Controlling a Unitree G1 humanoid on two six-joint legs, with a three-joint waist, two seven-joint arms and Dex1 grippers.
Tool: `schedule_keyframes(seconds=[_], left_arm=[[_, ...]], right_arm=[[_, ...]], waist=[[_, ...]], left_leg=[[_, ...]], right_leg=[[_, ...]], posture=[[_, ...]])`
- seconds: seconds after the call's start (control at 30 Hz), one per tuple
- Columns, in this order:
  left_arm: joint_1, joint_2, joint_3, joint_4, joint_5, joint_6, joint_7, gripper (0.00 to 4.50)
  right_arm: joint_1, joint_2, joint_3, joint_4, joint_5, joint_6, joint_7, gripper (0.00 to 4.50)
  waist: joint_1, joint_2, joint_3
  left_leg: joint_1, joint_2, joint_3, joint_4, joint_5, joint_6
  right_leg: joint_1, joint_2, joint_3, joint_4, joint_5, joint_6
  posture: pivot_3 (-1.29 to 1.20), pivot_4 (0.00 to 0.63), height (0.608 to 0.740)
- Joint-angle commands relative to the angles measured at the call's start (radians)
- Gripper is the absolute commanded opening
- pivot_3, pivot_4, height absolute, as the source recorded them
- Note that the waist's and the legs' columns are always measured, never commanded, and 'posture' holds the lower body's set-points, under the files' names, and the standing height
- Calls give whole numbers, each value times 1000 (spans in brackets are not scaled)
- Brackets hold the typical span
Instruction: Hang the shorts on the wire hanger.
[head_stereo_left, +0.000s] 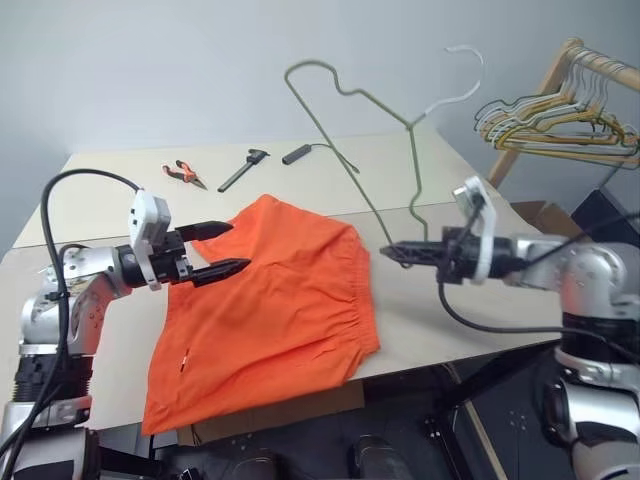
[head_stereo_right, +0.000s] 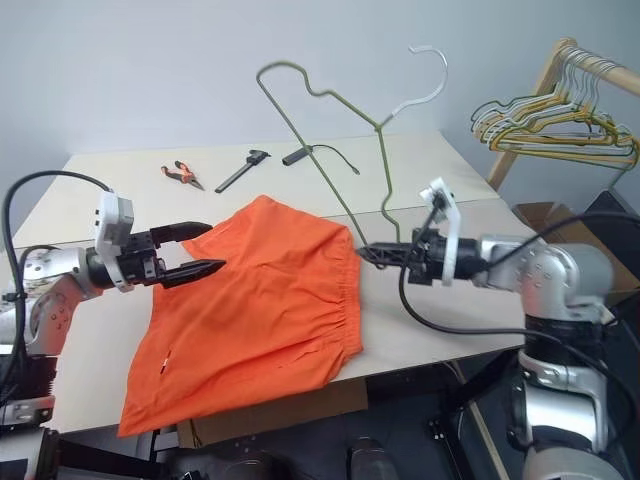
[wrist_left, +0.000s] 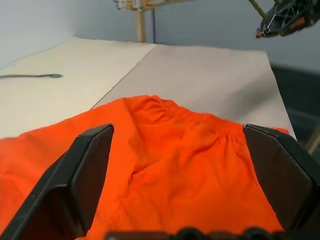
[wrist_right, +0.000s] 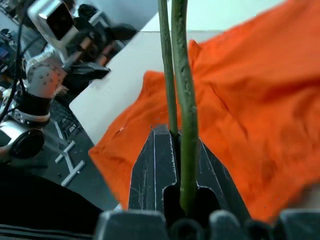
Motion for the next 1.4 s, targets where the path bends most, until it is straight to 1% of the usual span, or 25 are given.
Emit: schedule_keyframes(seconds=[0.03,0.13,0.23,0.3,0.37,0.5,0.7,0.83,1.1,1.23,1.4], left_arm=[[6,54,-48,-54,62,-56,-46,4491],[-5,71,-77,-61,74,-68,-77,4491],[-18,74,-97,-68,75,-76,-108,4491],[-23,76,-114,-79,76,-76,-130,4491],[-20,77,-131,-82,91,-84,-140,4491],[-13,74,-147,-88,101,-79,-142,4491],[8,83,-159,-115,116,-82,-150,4491],[13,80,-152,-119,116,-81,-146,4491],[21,78,-147,-111,119,-84,-140,4491],[11,56,-123,-127,70,-50,-128,4491],[15,65,-132,-123,79,-58,-119,4491]], right_arm=[[97,-114,-84,-107,146,120,-35,0],[262,-248,-78,-85,336,122,-33,0],[371,-320,-75,-26,452,122,-67,0],[425,-360,-62,17,479,122,-84,0],[447,-383,-50,45,486,122,-95,0],[427,-412,-2,120,477,122,-109,0],[390,-388,62,250,402,122,-157,0],[388,-358,69,279,378,122,-175,0],[392,-308,80,277,372,122,-209,0],[396,-283,89,277,379,122,-229,0],[382,-261,84,288,381,122,-245,0]], waist=[[-1,2,-1],[-5,2,-2],[-12,2,-2],[-20,2,-2],[-29,2,-2],[-40,2,-2],[-42,2,-2],[-38,2,-2],[-31,2,-2],[-31,2,-2],[-31,2,-2]], left_leg=[[1,0,1,0,0,0],[4,0,2,0,0,1],[6,0,2,0,-1,2],[7,0,1,-1,-1,2],[7,0,0,-1,-2,3],[8,0,-1,-1,-2,4],[8,0,-1,-1,-3,4],[7,0,-1,0,-3,5],[7,0,-1,0,-3,5],[7,0,-1,0,-3,5],[7,0,-1,0,-3,5]], right_leg=[[0,0,1,0,0,0],[3,0,2,0,0,0],[5,0,3,-1,-1,1],[5,1,5,-1,-1,1],[5,1,7,-1,-2,2],[5,1,8,-1,-2,3],[5,1,8,-1,-3,4],[5,1,8,-1,-3,4],[5,1,8,-1,-2,4],[5,1,8,-1,-2,4],[5,1,8,-1,-2,4]], posture=[[-99,0,740],[-126,0,740],[-137,0,740],[-141,0,740],[-138,0,740],[-136,0,740],[-121,0,740],[-115,0,740],[-116,0,740],[-112,0,740],[-109,0,740]])
